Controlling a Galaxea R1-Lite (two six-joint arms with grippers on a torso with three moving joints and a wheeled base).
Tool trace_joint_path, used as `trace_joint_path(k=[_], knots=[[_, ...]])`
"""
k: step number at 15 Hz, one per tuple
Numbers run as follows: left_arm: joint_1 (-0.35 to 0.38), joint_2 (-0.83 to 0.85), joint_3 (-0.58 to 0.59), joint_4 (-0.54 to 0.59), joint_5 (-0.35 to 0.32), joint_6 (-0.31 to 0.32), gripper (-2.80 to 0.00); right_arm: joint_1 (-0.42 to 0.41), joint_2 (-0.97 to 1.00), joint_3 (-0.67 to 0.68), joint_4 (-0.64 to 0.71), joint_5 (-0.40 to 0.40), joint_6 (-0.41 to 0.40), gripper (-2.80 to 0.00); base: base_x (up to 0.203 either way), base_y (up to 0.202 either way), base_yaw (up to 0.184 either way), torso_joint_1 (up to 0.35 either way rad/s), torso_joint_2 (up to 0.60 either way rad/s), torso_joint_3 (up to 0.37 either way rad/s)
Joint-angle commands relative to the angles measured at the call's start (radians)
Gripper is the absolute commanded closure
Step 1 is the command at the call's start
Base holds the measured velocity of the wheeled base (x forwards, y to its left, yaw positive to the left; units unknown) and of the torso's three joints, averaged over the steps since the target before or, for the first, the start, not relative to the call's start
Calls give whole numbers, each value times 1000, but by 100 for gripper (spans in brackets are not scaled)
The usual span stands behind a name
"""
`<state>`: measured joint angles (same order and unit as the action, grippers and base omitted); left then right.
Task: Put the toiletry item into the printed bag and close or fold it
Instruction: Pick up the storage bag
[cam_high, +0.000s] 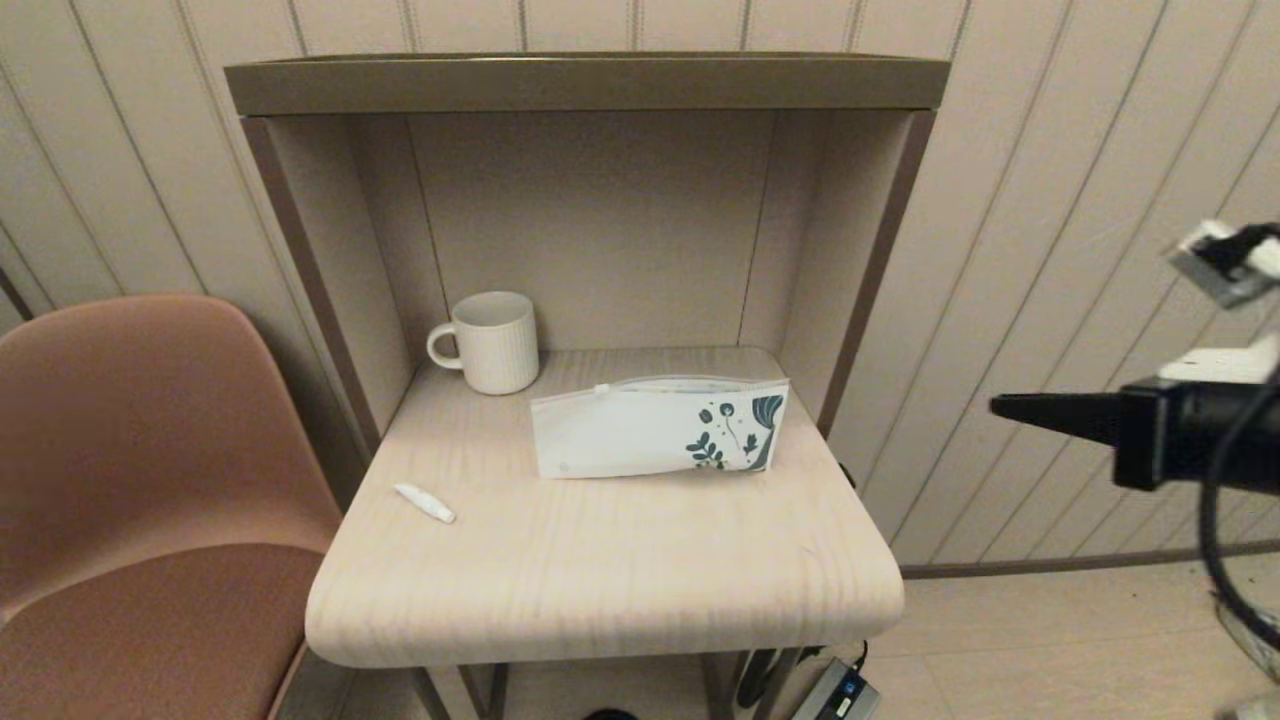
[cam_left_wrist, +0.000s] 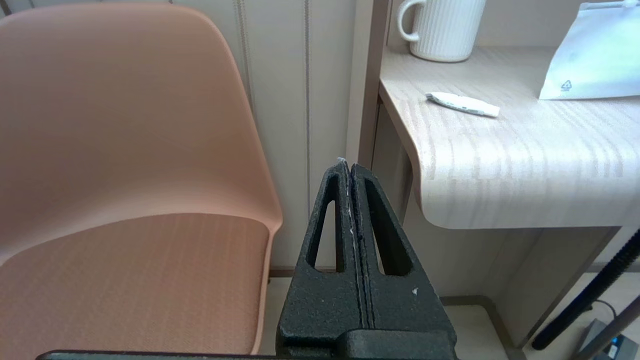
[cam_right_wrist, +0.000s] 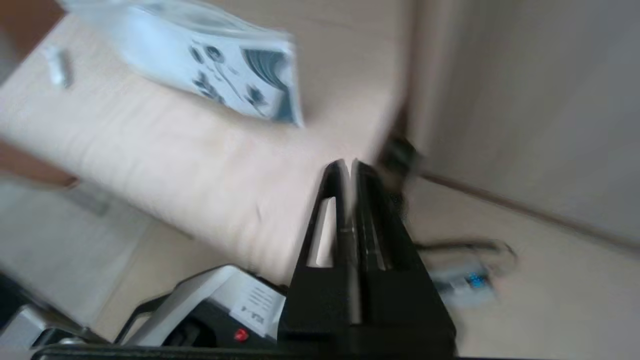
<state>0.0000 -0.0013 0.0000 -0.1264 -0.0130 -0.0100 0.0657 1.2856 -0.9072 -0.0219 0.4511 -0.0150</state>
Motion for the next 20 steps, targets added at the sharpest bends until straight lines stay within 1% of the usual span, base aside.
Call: trace_joint_path(k=[1, 2, 4, 6, 8, 10, 12, 14, 16, 17, 20], knots=[[0, 1, 0, -1, -1, -1, 0, -2, 194, -27, -53, 101, -52, -280, 0, 0, 0, 0, 0, 0], [0, 1, 0, -1, 0, -1, 0, -3, 206, -37, -59, 152, -75, -280, 0, 0, 0, 0, 0, 0], [0, 1, 0, -1, -1, -1, 0, -21, 226, -48, -66, 249, -88, -280, 0, 0, 0, 0, 0, 0], [0, 1, 0, -1, -1, -1, 0, -28, 266, -57, -70, 285, -109, -280, 0, 0, 0, 0, 0, 0], [0, 1, 0, -1, -1, -1, 0, -24, 316, -52, -70, 339, -142, -280, 0, 0, 0, 0, 0, 0], [0, 1, 0, -1, 1, -1, 0, -16, 376, -60, -71, 376, -151, -280, 0, 0, 0, 0, 0, 0], [0, 1, 0, -1, 1, -1, 0, 17, 435, -90, -102, 387, -152, -280, 0, 0, 0, 0, 0, 0], [0, 1, 0, -1, 1, -1, 0, 53, 475, -118, -172, 383, -148, -280, 0, 0, 0, 0, 0, 0], [0, 1, 0, -1, -1, -1, 0, 73, 490, -152, -183, 381, -145, -280, 0, 0, 0, 0, 0, 0], [0, 1, 0, -1, 0, -1, 0, 96, 494, -156, -184, 378, -144, -280, 0, 0, 0, 0, 0, 0], [0, 1, 0, -1, -1, -1, 0, 120, 540, -189, -190, 346, -148, -280, 0, 0, 0, 0, 0, 0]])
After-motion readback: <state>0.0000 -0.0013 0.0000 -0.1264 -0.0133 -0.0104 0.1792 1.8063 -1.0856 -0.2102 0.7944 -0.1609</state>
